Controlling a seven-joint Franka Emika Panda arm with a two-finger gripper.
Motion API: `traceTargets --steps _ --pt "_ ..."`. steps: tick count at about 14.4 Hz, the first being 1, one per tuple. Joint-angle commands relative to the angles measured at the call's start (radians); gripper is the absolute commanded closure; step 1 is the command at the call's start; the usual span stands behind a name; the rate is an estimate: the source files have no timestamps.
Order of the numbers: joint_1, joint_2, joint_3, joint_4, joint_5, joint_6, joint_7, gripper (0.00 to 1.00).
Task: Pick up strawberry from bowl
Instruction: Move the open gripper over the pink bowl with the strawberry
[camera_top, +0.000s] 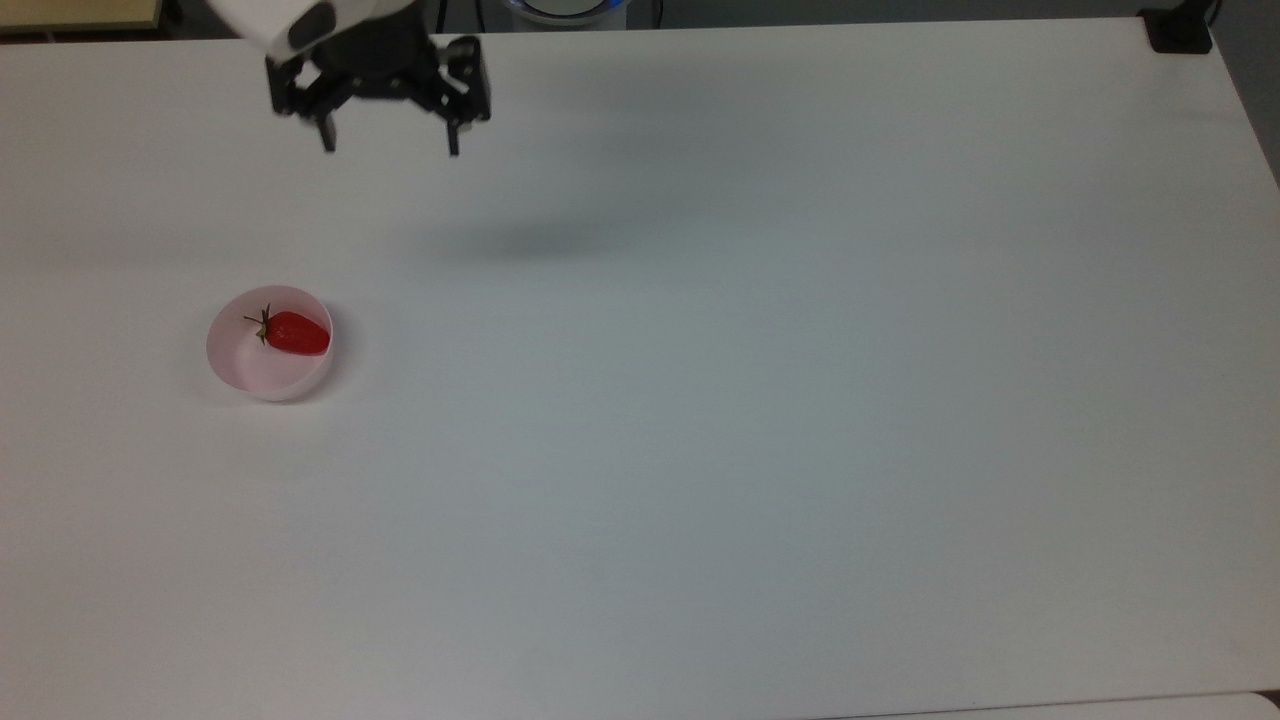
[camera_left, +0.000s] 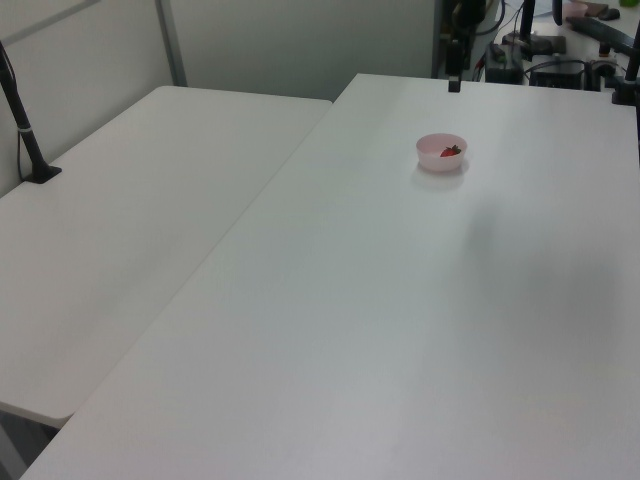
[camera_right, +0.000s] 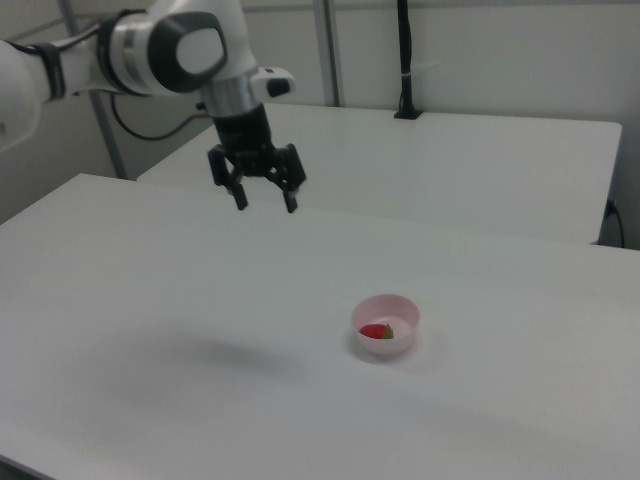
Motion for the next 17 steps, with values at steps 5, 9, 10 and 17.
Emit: traceTargets --steps 5,9,10,17 --pt "-0.105 0.182 -0.001 0.100 0.081 0.095 -0.201 0.00" --pt "-0.154 0.242 -0.001 0.122 0.105 0.141 -0.371 0.00" --pt "-0.160 0.256 -0.001 0.123 0.103 0.141 -0.403 0.00" --pt "-0.208 0.317 -0.003 0.125 0.094 0.161 -0.632 0.11"
